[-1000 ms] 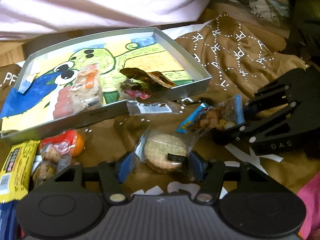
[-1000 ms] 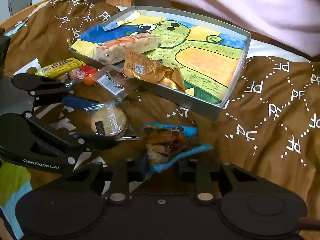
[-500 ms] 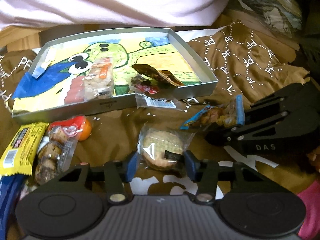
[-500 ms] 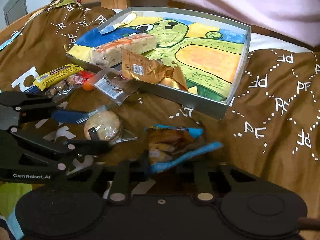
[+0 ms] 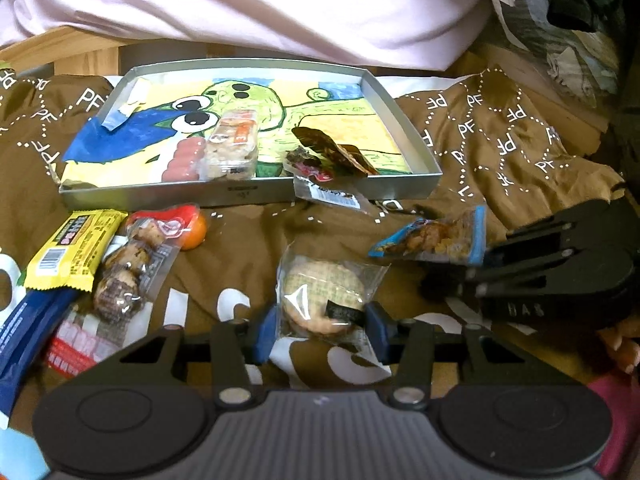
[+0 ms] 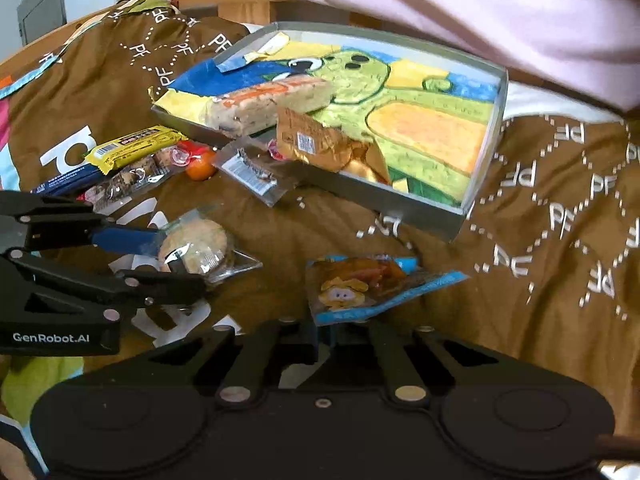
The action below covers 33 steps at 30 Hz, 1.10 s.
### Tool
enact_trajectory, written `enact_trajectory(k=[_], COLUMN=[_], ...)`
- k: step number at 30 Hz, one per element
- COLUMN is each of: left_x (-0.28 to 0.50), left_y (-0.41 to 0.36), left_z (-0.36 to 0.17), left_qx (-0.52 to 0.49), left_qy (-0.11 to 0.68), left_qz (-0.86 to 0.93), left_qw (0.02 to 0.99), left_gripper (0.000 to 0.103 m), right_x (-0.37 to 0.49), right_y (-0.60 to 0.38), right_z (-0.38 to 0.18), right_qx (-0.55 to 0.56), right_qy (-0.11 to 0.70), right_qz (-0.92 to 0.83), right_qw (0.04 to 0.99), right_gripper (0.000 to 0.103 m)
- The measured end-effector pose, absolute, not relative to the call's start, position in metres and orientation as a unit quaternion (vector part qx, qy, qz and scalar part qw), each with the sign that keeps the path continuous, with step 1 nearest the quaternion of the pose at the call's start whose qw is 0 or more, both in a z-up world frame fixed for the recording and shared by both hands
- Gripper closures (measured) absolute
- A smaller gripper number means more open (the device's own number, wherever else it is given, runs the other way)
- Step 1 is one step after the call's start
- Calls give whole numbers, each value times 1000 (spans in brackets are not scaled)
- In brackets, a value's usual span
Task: Organize snacks
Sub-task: 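Lift the cookie packet with the left tool while the right tool lifts the blue-edged packet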
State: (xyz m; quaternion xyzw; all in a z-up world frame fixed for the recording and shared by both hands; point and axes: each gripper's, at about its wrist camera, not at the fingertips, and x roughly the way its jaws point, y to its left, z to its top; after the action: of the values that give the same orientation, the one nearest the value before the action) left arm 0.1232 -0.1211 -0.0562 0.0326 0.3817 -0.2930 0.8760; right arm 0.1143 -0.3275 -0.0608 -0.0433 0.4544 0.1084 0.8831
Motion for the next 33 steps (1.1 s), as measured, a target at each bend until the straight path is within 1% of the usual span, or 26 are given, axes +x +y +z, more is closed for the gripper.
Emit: enact_trajectory(k=[1, 2, 3, 5, 10, 13, 15, 16, 18, 20, 23, 24, 26, 28, 33], left_x=[122, 122, 122, 122, 125, 127, 127, 128, 128, 129, 128, 127, 126, 123, 115], left_y=[-121, -121, -121, -121, -119, -121, -121, -122, -122, -122, -122, -121, -121, -121, -117], left_z=[-56, -56, -56, -55, -57, -59, -60, -60, -61, -61, -59, -58, -57, -56, -50], left_qx=[34, 34, 33, 29, 16, 14, 13, 12, 9, 7, 5, 4, 3, 4, -1], left_qy=[381, 381, 381, 381, 383, 383, 383, 383, 383, 385, 385, 386, 387, 386, 383], left_qz=[-292, -291, -291, -291, -289, -288, -288, -287, -286, -286, -287, -287, -290, -290, -291], left_qw=[876, 877, 877, 877, 877, 878, 878, 878, 878, 878, 877, 877, 875, 876, 877], left_gripper=[52, 52, 52, 52, 52, 52, 52, 52, 52, 52, 52, 52, 52, 52, 52], right_x=[114, 113, 112, 112, 117, 125, 131, 134, 137, 137, 132, 130, 126, 123, 113], right_y=[-328, -329, -329, -331, -345, -355, -362, -364, -365, -359, -352, -352, -351, -346, -335], right_z=[-62, -62, -61, -59, -55, -58, -61, -63, -67, -67, -65, -64, -61, -58, -54], right_qx=[-33, -28, -26, -12, 32, 79, 117, 129, 142, 122, 101, 103, 105, 92, 60], right_qy=[462, 461, 461, 460, 453, 453, 451, 452, 455, 459, 461, 462, 460, 457, 452], right_qz=[110, 111, 112, 108, 86, 69, 53, 46, 45, 43, 40, 43, 50, 54, 55], right_qw=[880, 880, 880, 881, 887, 885, 883, 882, 878, 879, 881, 880, 880, 883, 888], right_gripper=[74, 69, 66, 53, 47, 47, 52, 57, 59, 61, 70, 80, 85, 92, 93])
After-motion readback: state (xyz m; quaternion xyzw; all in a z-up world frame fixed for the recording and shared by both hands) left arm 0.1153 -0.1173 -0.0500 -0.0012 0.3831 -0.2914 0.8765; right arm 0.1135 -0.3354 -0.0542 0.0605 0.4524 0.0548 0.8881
